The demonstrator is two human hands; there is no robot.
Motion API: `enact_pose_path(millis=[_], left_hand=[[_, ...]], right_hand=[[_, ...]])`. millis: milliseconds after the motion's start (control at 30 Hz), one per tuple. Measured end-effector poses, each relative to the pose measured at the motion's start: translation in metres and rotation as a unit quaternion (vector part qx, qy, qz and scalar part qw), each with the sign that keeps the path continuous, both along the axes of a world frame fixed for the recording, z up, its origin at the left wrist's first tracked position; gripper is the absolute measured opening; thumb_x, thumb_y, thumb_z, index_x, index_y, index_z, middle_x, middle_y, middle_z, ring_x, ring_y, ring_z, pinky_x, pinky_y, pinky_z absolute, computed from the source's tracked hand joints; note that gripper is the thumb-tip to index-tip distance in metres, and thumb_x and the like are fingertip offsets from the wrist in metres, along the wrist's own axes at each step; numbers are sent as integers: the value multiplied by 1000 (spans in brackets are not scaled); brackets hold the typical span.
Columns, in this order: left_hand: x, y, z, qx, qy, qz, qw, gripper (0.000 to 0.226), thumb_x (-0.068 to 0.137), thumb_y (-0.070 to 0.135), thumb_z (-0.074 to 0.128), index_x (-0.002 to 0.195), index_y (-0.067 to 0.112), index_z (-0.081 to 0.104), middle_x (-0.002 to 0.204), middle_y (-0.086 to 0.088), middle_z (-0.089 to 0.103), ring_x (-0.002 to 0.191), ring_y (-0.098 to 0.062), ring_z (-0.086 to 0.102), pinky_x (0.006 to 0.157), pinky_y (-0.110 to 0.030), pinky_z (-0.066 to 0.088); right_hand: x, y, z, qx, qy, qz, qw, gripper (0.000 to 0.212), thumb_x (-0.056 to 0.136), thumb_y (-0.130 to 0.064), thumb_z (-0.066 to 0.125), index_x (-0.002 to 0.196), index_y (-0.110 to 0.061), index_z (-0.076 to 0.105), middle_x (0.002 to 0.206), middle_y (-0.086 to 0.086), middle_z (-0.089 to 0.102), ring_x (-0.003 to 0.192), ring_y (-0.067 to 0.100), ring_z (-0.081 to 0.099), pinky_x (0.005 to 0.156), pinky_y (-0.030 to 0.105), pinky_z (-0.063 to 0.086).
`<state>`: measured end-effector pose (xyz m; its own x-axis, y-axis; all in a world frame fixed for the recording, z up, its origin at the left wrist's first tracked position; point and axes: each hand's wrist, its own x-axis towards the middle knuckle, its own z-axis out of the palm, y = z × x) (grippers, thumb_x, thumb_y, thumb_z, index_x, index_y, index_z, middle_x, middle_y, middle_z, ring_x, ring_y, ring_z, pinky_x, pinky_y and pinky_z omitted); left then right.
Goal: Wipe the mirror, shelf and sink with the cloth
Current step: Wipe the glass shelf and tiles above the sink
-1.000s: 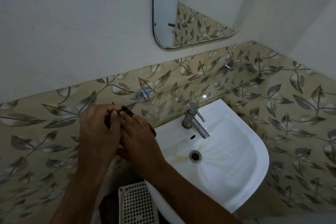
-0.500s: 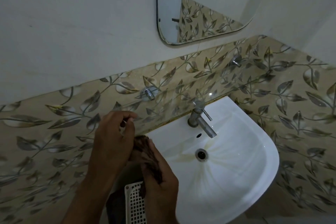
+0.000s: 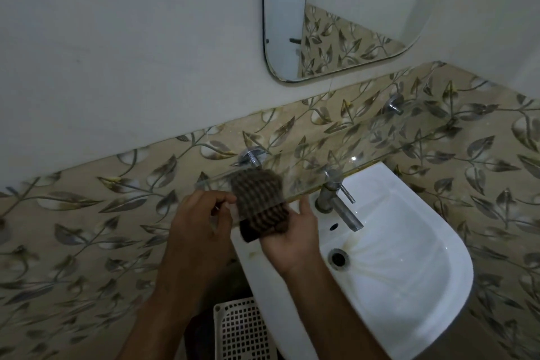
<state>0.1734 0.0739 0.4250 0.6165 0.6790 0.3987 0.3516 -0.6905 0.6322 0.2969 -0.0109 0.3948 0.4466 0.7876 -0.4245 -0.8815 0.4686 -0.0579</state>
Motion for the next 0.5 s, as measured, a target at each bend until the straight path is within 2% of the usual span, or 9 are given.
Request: enact_pose_path(millis=[33, 100, 133, 200, 267, 367, 433, 500], left_hand=[[0, 0, 0, -1, -1, -3, 1000, 17, 94, 6, 60, 99, 20, 69, 87, 21, 52, 86, 11, 49, 72, -3, 36], [0, 0, -2, 4, 3, -6, 1000, 18, 93, 6, 61, 100, 21, 69, 88, 25, 50, 89, 12, 49, 75, -2, 36], [0, 1, -3, 4, 6, -6, 1000, 17, 93, 7, 61, 100, 20, 69, 87, 24, 50, 89, 11, 49, 75, -3, 36], [3, 1, -6, 0, 16, -1, 1000, 15, 95, 10, 60, 102, 19, 70, 87, 17, 53, 84, 3, 48, 73, -6, 35], [10, -1, -7, 3, 17, -1, 1000, 14, 95, 10, 60, 102, 16, 70, 89, 10, 55, 81, -1, 45, 73, -6, 35], [20, -5, -7, 20, 2, -30, 999, 16, 96, 15, 55, 100, 14, 71, 89, 10, 55, 80, -1, 45, 74, -6, 35], [22, -8, -8, 24, -8, -50, 998, 19, 92, 19, 52, 99, 16, 70, 89, 13, 55, 80, 3, 47, 73, -7, 36], [23, -9, -8, 18, -18, -58, 998, 19, 91, 19, 52, 98, 20, 69, 90, 16, 55, 87, 9, 50, 77, -5, 37]], right_hand=[[11, -1, -3, 6, -6, -24, 1000, 75, 97, -59, 44, 132, 6, 57, 136, 22, 59, 138, 37, 46, 120, 51, 28], [26, -1, -9, 13, -15, -47, 999, 79, 86, -62, 55, 132, 1, 60, 141, -3, 53, 150, 25, 24, 125, 48, 16], [26, 0, -8, 12, -25, -45, 999, 79, 86, -63, 55, 134, -1, 59, 147, -6, 48, 150, 25, 24, 125, 48, 16], [14, 1, -4, 9, -41, -9, 999, 81, 92, -67, 46, 136, 0, 55, 143, 17, 55, 139, 35, 45, 121, 49, 27], [-3, -1, 2, 11, -48, 41, 998, 85, 93, -69, 42, 138, 3, 52, 137, 29, 56, 131, 42, 52, 118, 49, 33], [7, -10, 6, -13, -43, 31, 998, 87, 91, -71, 44, 133, 4, 57, 133, 30, 59, 124, 45, 58, 113, 51, 39], [37, -19, 7, -45, -50, -38, 997, 81, 94, -70, 41, 126, 1, 64, 129, 28, 63, 117, 45, 62, 111, 53, 39], [74, -29, 4, -74, -58, -110, 990, 82, 95, -70, 37, 135, -1, 56, 132, 27, 61, 123, 44, 59, 114, 54, 36]])
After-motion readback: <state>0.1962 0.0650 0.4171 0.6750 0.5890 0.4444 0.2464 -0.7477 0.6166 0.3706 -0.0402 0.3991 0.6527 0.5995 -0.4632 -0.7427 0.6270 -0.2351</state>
